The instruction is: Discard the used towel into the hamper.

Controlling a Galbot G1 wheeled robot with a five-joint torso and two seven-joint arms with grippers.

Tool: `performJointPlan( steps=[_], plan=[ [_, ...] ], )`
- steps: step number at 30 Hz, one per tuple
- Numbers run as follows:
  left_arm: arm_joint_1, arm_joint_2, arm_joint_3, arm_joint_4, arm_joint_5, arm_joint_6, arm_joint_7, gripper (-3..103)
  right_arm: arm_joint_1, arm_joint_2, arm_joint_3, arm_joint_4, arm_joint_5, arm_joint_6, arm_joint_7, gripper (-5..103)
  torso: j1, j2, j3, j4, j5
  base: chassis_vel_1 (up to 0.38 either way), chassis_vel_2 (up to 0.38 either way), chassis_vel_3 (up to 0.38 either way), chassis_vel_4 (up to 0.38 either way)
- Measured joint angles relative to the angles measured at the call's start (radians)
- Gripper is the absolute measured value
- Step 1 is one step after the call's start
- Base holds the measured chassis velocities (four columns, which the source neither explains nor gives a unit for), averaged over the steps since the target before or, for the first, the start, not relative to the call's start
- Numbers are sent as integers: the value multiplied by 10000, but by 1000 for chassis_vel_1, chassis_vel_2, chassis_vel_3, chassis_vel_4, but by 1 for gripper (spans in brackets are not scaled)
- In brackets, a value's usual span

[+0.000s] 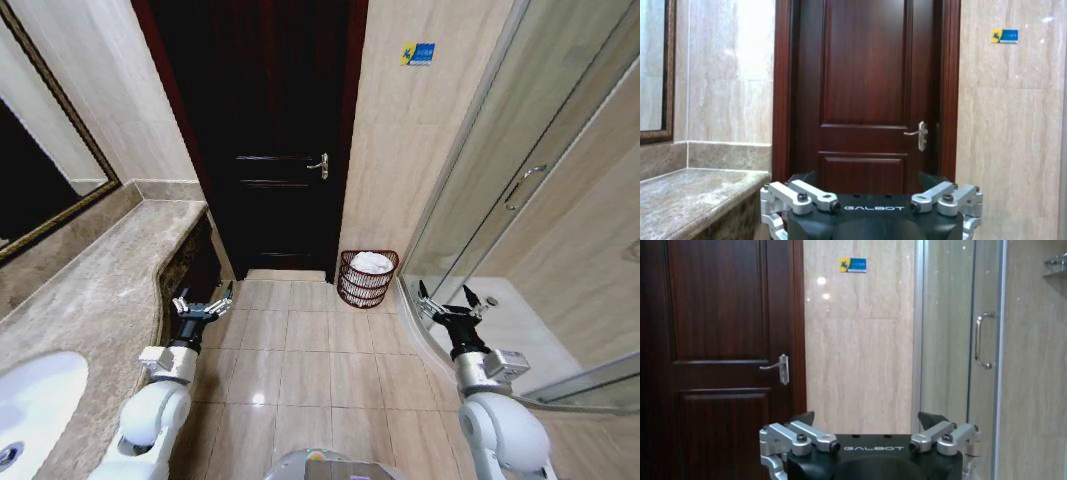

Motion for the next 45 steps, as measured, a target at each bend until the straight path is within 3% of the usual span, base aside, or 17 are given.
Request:
performJointPlan(
  steps=[45],
  plan=[
    [10, 0, -4, 7, -22, -17, 4, 100, -20, -7, -11, -4, -24, 29, -3, 100, -1, 1, -1, 0, 0, 0, 0, 0, 0]
  ],
)
